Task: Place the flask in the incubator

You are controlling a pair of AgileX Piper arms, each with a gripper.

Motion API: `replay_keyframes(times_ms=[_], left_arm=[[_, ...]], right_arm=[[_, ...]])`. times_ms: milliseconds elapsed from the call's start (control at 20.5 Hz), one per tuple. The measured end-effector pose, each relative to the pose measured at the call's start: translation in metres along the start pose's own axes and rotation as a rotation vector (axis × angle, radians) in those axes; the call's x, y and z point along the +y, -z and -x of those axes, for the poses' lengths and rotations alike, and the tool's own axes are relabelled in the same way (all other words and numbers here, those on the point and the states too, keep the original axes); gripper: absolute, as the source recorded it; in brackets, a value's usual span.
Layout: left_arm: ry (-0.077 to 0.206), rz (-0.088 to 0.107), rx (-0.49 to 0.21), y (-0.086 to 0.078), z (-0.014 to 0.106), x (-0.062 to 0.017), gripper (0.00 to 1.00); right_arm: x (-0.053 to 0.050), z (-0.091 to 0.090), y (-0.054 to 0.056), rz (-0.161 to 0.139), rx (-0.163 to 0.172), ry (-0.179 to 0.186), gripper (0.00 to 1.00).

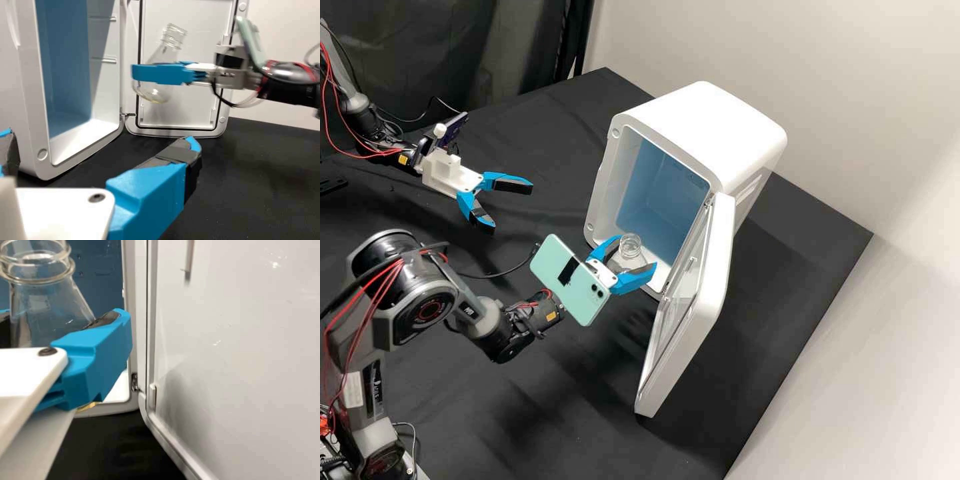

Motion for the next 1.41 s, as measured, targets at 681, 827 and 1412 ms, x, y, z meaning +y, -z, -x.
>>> replay_keyframes(times_ms=[681,827,1412], left_arm=[[0.000,-0.002,-0.026,-0.010,-0.009,-0.0033,1.00],[-0.002,-0.005,-0.025,-0.009,-0.011,-0.0036,1.00],[0.020,-0.012,-0.030,-0.011,-0.021,-0.0134,1.00]], right_arm=[[-0.030,-0.080,0.024,0.081,0.034,0.034,0.00],[-0.042,-0.094,0.020,0.092,0.003,0.075,0.00],[-0.064,-0.152,0.014,0.103,-0.075,0.157,0.00]])
